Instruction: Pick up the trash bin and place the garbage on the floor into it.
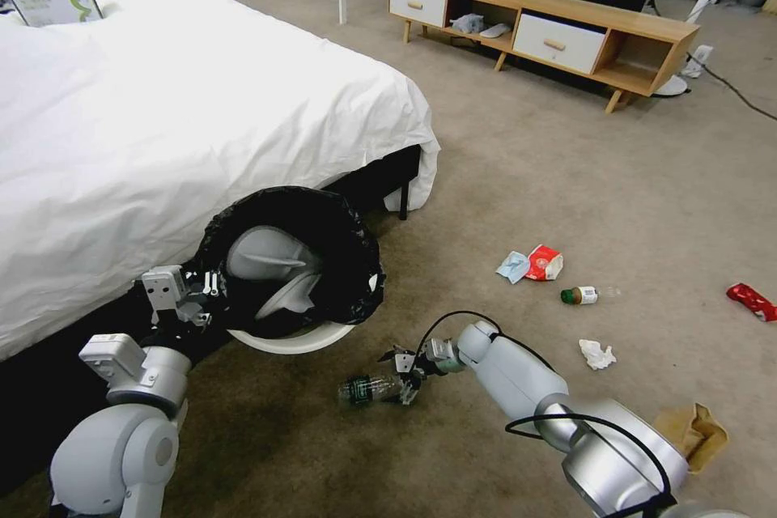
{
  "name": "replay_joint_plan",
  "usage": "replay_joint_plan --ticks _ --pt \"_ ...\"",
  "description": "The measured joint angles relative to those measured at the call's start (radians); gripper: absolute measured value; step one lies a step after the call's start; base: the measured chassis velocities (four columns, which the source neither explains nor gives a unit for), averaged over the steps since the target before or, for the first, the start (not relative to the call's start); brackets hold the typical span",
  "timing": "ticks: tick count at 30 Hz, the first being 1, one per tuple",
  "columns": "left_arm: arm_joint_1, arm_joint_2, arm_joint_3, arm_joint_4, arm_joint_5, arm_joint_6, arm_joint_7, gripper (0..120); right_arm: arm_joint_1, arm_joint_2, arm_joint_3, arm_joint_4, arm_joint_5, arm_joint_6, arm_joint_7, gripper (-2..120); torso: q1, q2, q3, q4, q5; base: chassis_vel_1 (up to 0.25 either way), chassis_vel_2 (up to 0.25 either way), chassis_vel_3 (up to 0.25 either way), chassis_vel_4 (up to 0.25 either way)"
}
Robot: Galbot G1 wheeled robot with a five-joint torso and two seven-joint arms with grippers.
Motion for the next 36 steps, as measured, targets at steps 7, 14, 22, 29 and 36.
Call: replay_joint_plan --ticks 7,14,22,29,36 --pt "0.000 0.001 -0.001 -0.003 -0.001 0.000 0.001 2 -0.011 0.001 0.000 -0.001 0.007 0.000 0.005 56 0.000 0.000 0.000 0.0000 0.0001 0.000 0.000 0.000 0.000" --pt "0.002 0.002 -0.003 -0.005 -0.001 -0.001 0.001 2 -0.005 0.001 -0.001 0.002 0.011 0.001 0.004 30 0.000 0.000 0.000 0.0000 0.0000 0.000 0.000 0.000 0.000" --pt "-0.002 0.000 -0.003 0.001 0.009 -0.004 0.002 2 -0.001 -0.001 0.001 0.004 0.013 0.002 0.000 24 0.000 0.000 0.000 0.0000 0.0001 0.000 0.000 0.000 0.000" --pt "-0.010 0.002 -0.003 0.010 0.019 -0.006 0.002 2 -0.005 -0.017 0.023 0.033 0.033 0.007 -0.002 24 0.000 0.000 0.000 0.0001 0.0001 0.000 0.000 0.000 0.000" --pt "-0.018 0.012 -0.005 0.013 0.011 -0.003 0.001 2 -0.044 -0.083 0.058 0.127 0.103 0.000 0.000 24 0.000 0.000 0.000 0.0000 0.0001 0.000 0.000 0.000 0.000"
